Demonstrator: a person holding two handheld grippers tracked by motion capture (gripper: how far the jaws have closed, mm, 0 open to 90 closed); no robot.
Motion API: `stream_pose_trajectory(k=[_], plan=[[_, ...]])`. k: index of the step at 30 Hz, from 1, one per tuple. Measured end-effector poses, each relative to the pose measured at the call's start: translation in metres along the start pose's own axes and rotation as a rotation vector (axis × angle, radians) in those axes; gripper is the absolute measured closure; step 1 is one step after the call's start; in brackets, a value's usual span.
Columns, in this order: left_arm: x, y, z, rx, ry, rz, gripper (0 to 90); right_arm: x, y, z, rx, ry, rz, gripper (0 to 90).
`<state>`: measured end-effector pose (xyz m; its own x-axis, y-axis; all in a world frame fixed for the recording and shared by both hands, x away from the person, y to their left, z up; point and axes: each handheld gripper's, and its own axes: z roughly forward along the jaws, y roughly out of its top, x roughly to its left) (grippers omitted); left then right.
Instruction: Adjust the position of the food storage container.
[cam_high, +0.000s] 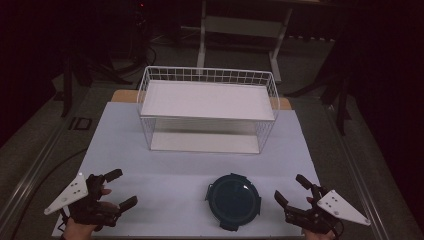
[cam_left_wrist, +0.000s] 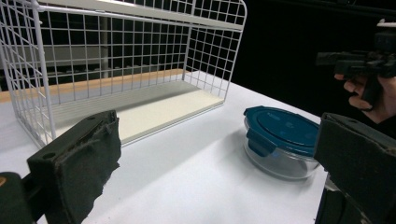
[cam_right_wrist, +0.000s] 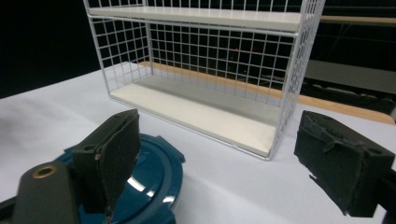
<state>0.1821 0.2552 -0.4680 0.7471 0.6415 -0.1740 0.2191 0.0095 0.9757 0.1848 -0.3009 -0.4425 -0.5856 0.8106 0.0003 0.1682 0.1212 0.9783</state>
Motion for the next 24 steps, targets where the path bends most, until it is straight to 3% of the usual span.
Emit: stream_pose_trajectory(k=[6,12,14,18,24], plan=[[-0.001,0.001,-0.001,-0.004,-0.003,0.007,1.1,0.003,0.007,-0.003,0.002,0.017,0.009,13.2],[0.000,0.001,-0.001,-0.011,0.000,0.001,1.1,0.005,0.019,-0.003,0.020,0.064,0.030,13.2],[0.000,0.001,-0.001,-0.011,0.000,0.001,1.1,0.004,0.026,-0.003,0.032,0.100,0.050,13.2],[0.001,0.000,-0.001,-0.009,-0.001,0.000,1.1,0.004,0.030,-0.002,0.048,0.124,0.073,13.3],[0.001,0.000,0.001,-0.009,-0.005,-0.002,1.1,0.011,0.023,0.001,0.078,0.200,0.081,14.0]])
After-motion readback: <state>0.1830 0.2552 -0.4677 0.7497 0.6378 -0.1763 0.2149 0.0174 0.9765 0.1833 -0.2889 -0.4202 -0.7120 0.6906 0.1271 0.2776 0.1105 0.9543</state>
